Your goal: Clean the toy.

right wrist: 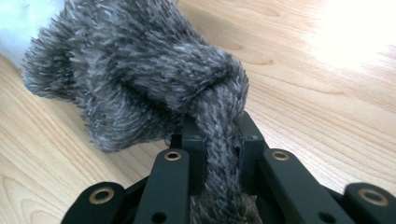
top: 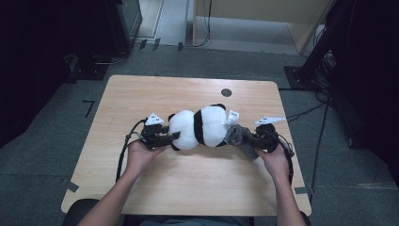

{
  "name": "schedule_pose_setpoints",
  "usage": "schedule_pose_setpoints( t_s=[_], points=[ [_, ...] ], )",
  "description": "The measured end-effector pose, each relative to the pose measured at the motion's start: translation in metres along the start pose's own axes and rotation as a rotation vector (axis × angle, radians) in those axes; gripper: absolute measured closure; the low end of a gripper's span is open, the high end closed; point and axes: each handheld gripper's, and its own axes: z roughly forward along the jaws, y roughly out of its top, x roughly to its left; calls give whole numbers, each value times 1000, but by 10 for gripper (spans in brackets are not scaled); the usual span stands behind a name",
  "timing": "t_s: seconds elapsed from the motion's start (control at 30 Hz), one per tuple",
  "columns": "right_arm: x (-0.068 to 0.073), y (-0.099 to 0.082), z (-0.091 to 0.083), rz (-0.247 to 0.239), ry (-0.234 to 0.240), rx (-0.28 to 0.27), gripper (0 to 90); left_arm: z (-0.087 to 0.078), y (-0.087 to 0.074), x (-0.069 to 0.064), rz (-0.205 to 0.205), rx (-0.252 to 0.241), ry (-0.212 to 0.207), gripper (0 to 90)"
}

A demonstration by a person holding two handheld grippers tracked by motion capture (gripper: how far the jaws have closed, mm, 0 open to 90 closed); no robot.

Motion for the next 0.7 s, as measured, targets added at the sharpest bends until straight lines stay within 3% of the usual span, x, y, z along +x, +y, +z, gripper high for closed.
schedule_pose_setpoints(
  t_s=[0.23,0.47,0.57,0.7],
  points=[
    [-4,3,-8,17,-34,-55,796,0,0,1,-3,-4,-5,501],
    [-15,6,-10,65,-58,-107,798,0,0,2,-8,-11,-12,500],
    [-18,9,-11,85,-43,-132,797,0,0,2,-10,-12,-15,498],
    [-21,16,-14,77,-75,-154,798,0,-1,3,-7,-15,-20,497]
  ],
)
